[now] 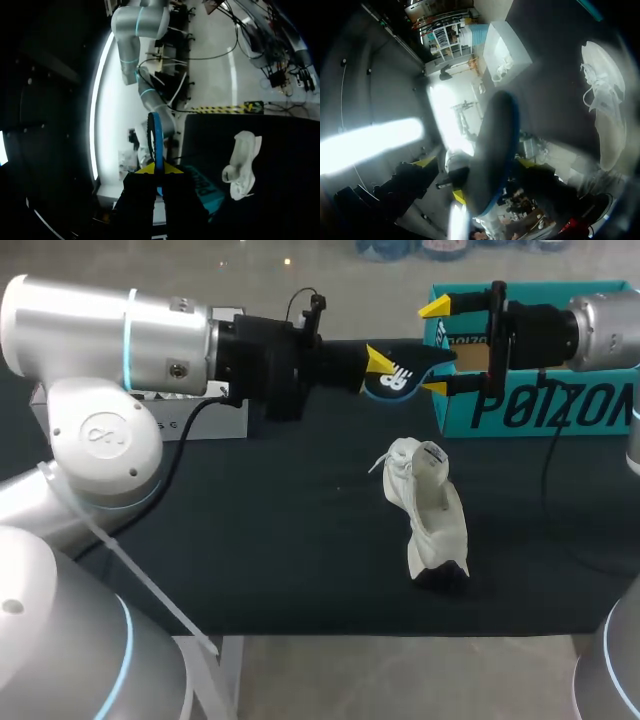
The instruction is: Take the shoe out of the shoebox, open the shoe tongue, remove and reinsert the insole, then place the shoe into the shoebox
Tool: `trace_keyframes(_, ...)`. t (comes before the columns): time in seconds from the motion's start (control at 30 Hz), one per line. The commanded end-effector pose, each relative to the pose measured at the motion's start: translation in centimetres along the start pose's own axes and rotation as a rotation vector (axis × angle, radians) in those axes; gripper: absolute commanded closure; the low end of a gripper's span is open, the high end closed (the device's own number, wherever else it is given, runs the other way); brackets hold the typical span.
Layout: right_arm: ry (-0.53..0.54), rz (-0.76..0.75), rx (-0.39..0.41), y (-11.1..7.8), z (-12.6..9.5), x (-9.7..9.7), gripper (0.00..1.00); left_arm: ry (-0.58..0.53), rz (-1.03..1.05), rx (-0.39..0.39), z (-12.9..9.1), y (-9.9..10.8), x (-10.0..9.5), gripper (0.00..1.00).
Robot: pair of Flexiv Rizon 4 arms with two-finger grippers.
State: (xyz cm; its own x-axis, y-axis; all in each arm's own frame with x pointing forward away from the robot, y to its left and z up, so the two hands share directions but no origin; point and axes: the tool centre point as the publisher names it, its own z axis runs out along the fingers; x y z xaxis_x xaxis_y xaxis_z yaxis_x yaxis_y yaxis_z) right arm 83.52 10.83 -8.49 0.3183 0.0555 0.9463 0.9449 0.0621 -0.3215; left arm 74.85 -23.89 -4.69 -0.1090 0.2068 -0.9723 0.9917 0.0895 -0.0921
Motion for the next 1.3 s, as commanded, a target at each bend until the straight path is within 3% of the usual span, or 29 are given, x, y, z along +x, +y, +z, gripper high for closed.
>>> trace_keyframes(0.03,-0.001,0.001,0.0,0.0,0.1,0.0,0.0,0.009,0.003,-0.016,1.0,0.2,-0.2,1.0)
trace_keyframes(0.23,-0.001,0.001,0.0,0.0,0.1,0.0,0.0,0.024,0.001,-0.029,0.3,0.4,0.2,1.0)
trace_keyframes(0.27,-0.001,0.001,0.0,0.0,0.1,0.0,0.18,0.024,-0.001,-0.03,0.2,0.4,0.2,1.0)
trace_keyframes(0.3,-0.001,0.001,0.0,0.0,0.1,0.0,0.56,0.027,-0.002,-0.035,0.2,0.4,0.3,1.0)
trace_keyframes(0.33,-0.001,0.001,0.0,0.0,0.1,0.0,0.84,0.032,-0.002,-0.04,0.1,0.4,0.4,1.0)
trace_keyframes(0.37,-0.001,0.001,0.0,0.0,0.1,0.0,1.0,0.032,-0.002,-0.041,0.0,0.4,0.4,1.0)
trace_keyframes(0.83,-0.001,0.001,0.0,0.0,0.1,0.0,1.0,0.027,-0.012,-0.051,0.4,0.5,1.2,1.0)
trace_keyframes(1.13,-0.001,0.001,0.0,0.0,0.1,0.0,1.0,0.034,-0.056,-0.006,0.5,0.0,1.5,1.0)
trace_keyframes(1.17,-0.001,0.001,0.0,0.0,0.1,0.0,1.0,0.035,-0.063,0.004,0.4,0.0,1.6,0.64)
trace_keyframes(1.2,-0.001,0.001,0.0,0.0,0.1,0.0,1.0,0.035,-0.063,0.011,0.3,-0.1,1.6,0.01)
trace_keyframes(1.3,-0.001,0.001,0.0,0.0,0.1,0.0,1.0,0.034,-0.072,0.024,-0.4,-0.3,1.7,0.0)
